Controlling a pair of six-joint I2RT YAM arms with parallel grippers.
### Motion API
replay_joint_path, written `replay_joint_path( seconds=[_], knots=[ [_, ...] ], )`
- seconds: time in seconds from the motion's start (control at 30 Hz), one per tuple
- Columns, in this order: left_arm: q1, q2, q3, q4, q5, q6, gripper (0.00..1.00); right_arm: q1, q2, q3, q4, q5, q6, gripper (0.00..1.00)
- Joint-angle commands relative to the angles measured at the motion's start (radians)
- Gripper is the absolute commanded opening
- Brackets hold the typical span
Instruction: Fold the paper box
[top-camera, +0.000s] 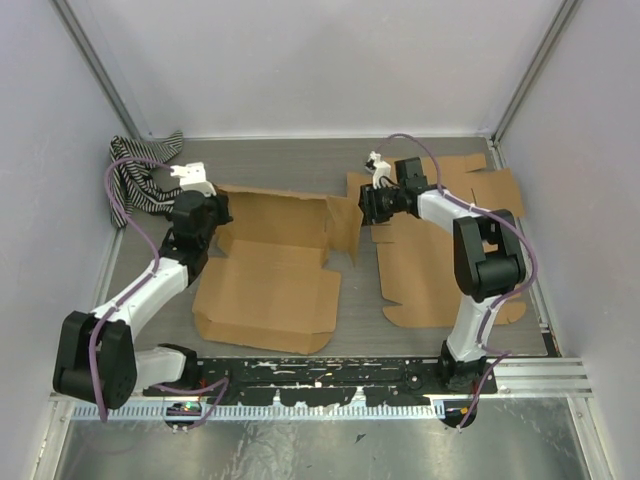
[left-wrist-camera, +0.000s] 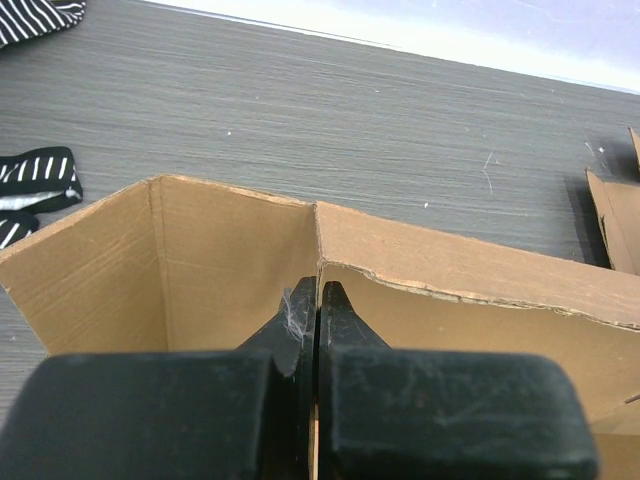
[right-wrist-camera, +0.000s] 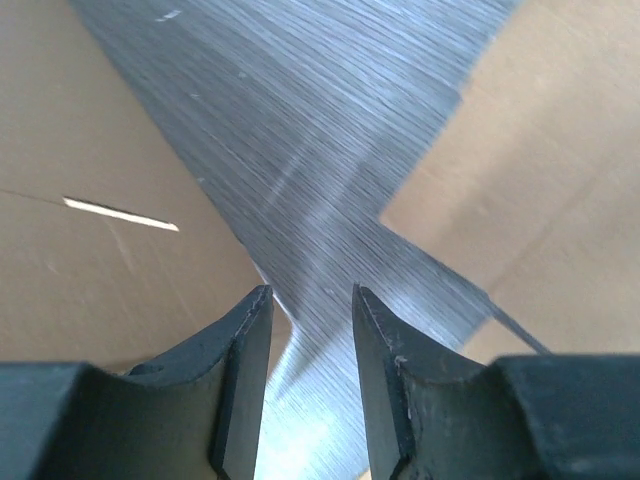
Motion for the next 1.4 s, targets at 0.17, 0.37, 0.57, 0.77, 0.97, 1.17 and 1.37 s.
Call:
replay_joint_path(
  seconds=[0.17, 0.37, 0.57, 0.77, 0.97, 1.17, 1.37],
  knots=[
    [-0.002, 0.023, 0.013, 0.01, -0.04, -0.044, 0.0, -0.009, -0.25, -0.195, 0.173, 0.073, 0.077, 0.46],
    [-0.003, 0.021, 0.007, 0.016, -0.041, -0.05, 0.0, 0.021, -0.248, -0.179, 0.2, -0.124, 0.061, 0.49],
    [-0.004, 0.021, -0.006, 0.024, -0.04, -0.058, 0.0, 0.087, -0.259, -0.167, 0.152, -0.112, 0.017, 0.49],
    [-0.004, -0.001, -0.058, 0.077, -0.03, -0.059, 0.0, 0.127, -0.253, -0.173, 0.167, -0.101, 0.028, 0.49],
    [-0.004, -0.015, -0.119, 0.14, -0.038, -0.059, 0.0, 0.193, -0.285, -0.172, 0.159, 0.007, 0.056, 0.5],
    [-0.004, -0.039, -0.182, 0.225, -0.047, -0.057, 0.0, 0.239, -0.348, -0.206, 0.18, 0.151, 0.104, 0.51],
    [-0.006, -0.091, -0.254, 0.307, -0.049, -0.053, 0.0, 0.249, -0.36, -0.197, 0.16, 0.241, 0.143, 0.52]
  ],
)
